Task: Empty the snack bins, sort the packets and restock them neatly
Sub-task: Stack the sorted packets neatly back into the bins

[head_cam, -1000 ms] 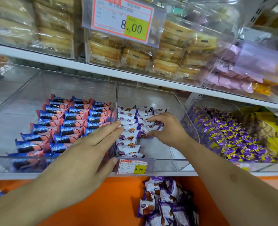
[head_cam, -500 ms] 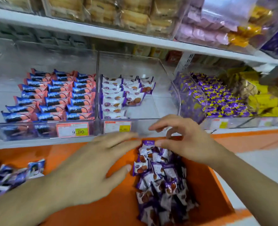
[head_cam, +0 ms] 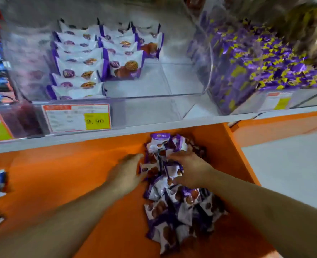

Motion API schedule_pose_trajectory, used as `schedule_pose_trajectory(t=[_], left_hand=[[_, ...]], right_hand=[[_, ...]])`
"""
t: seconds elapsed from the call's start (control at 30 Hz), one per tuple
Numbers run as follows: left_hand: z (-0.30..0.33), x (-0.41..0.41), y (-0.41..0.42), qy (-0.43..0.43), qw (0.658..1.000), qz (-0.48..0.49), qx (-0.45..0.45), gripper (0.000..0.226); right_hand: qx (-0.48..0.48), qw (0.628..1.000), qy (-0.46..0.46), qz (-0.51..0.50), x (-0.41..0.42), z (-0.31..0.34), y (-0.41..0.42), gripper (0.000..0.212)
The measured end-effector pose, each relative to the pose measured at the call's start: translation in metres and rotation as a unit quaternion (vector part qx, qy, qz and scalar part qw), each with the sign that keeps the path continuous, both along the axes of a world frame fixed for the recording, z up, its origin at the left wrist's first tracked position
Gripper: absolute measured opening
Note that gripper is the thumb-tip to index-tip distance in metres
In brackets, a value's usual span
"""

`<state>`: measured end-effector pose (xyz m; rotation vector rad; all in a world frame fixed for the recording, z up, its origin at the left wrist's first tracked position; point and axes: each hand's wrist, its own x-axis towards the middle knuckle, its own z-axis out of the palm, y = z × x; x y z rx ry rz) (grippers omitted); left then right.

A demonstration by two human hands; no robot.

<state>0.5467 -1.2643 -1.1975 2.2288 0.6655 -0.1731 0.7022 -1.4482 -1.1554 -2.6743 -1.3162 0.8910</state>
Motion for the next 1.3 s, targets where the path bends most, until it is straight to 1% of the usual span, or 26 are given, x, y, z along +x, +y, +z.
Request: schedule_pose_trajectory(t=[0.03, 0.07, 0.1, 0.17, 0.23, 0.33, 0.4, 0.47, 0.53, 0.57, 0.6, 0.67, 0.73, 0.83, 0.87, 0.9, 0.93, 1.0, 1.03, 1.1, 1.13, 1.17, 1.23, 1.3], left_hand=[[-0.005, 0.007, 0.002, 0.021, 0.999, -0.029, 0.014, 0.056], [-0.013, 0.011, 0.005, 0.045, 0.998, -0.043, 0.007, 0.052], [-0.016, 0.013, 0.009, 0.064, 0.997, -0.027, -0.023, 0.044], [-0.026, 0.017, 0.001, 0.058, 0.998, -0.004, -0.033, 0.025], [-0.032, 0.014, -0.005, 0.062, 0.996, 0.019, -0.065, 0.020], [-0.028, 0.003, 0.000, 0.049, 0.994, 0.059, -0.081, 0.020], [-0.017, -0.010, 0.006, 0.043, 0.992, 0.078, -0.091, 0.023], [0.000, -0.027, 0.017, 0.034, 0.989, 0.084, -0.113, 0.027], [0.029, -0.048, 0.029, 0.032, 0.988, 0.082, -0.125, 0.029], [0.048, -0.059, 0.034, 0.030, 0.986, 0.082, -0.141, 0.028], [0.068, -0.070, 0.037, 0.019, 0.982, 0.083, -0.166, 0.026], [0.113, -0.093, 0.042, -0.012, 0.976, 0.091, -0.197, 0.023], [0.159, -0.116, 0.044, -0.038, 0.970, 0.104, -0.216, 0.024], [0.224, -0.150, 0.043, -0.083, 0.968, 0.112, -0.209, 0.024], [0.241, -0.159, 0.043, -0.096, 0.969, 0.111, -0.201, 0.024], [0.257, -0.167, 0.042, -0.110, 0.968, 0.113, -0.196, 0.022], [0.271, -0.175, 0.041, -0.130, 0.964, 0.119, -0.198, 0.022], [0.294, -0.191, 0.040, -0.165, 0.955, 0.131, -0.211, 0.023], [0.300, -0.192, 0.041, -0.167, 0.953, 0.140, -0.208, 0.022], [0.307, -0.189, 0.049, -0.171, 0.953, 0.144, -0.206, 0.019], [0.306, -0.191, 0.051, -0.173, 0.948, 0.152, -0.218, 0.019], [0.325, -0.213, 0.070, -0.203, 0.942, 0.165, -0.211, 0.020], [0.331, -0.220, 0.079, -0.208, 0.939, 0.172, -0.215, 0.018], [0.333, -0.219, 0.083, -0.217, 0.928, 0.185, -0.239, 0.014]], right_hand=[[-0.018, 1.000, -0.009, 0.010, 0.001, -0.007, 0.003, 0.092], [-0.031, 0.999, -0.028, 0.018, 0.002, -0.014, 0.005, 0.092], [-0.039, 0.998, -0.050, 0.030, 0.001, -0.018, 0.007, 0.091], [-0.047, 0.995, -0.077, 0.045, -0.001, -0.026, 0.009, 0.085], [-0.041, 0.996, -0.068, 0.043, -0.004, -0.030, 0.008, 0.078], [0.006, 0.999, -0.045, 0.019, -0.009, -0.022, 0.003, 0.064], [0.055, 0.997, 0.009, -0.049, -0.011, -0.004, 0.003, 0.054], [0.092, 0.981, 0.093, -0.140, -0.013, 0.023, 0.006, 0.056], [0.118, 0.961, 0.173, -0.182, -0.020, 0.057, 0.011, 0.055], [0.134, 0.946, 0.221, -0.197, -0.025, 0.074, 0.012, 0.051], [0.156, 0.923, 0.279, -0.213, -0.033, 0.094, 0.015, 0.046], [0.200, 0.861, 0.399, -0.243, -0.051, 0.135, 0.018, 0.040], [0.224, 0.796, 0.504, -0.248, -0.072, 0.173, 0.022, 0.040], [0.253, 0.727, 0.589, -0.245, -0.102, 0.225, 0.031, 0.036], [0.266, 0.715, 0.602, -0.237, -0.113, 0.241, 0.035, 0.030], [0.280, 0.710, 0.605, -0.227, -0.123, 0.254, 0.038, 0.022], [0.300, 0.717, 0.592, -0.215, -0.135, 0.267, 0.040, 0.019], [0.316, 0.742, 0.559, -0.193, -0.156, 0.287, 0.045, 0.025], [0.321, 0.765, 0.525, -0.189, -0.161, 0.294, 0.049, 0.031], [0.332, 0.831, 0.417, -0.159, -0.164, 0.305, 0.060, 0.040], [0.337, 0.853, 0.364, -0.163, -0.166, 0.305, 0.061, 0.041], [0.359, 0.868, 0.312, -0.146, -0.184, 0.323, 0.085, 0.037], [0.391, 0.860, 0.285, -0.163, -0.198, 0.332, 0.098, 0.024], [0.404, 0.873, 0.232, -0.141, -0.206, 0.334, 0.105, 0.018]])
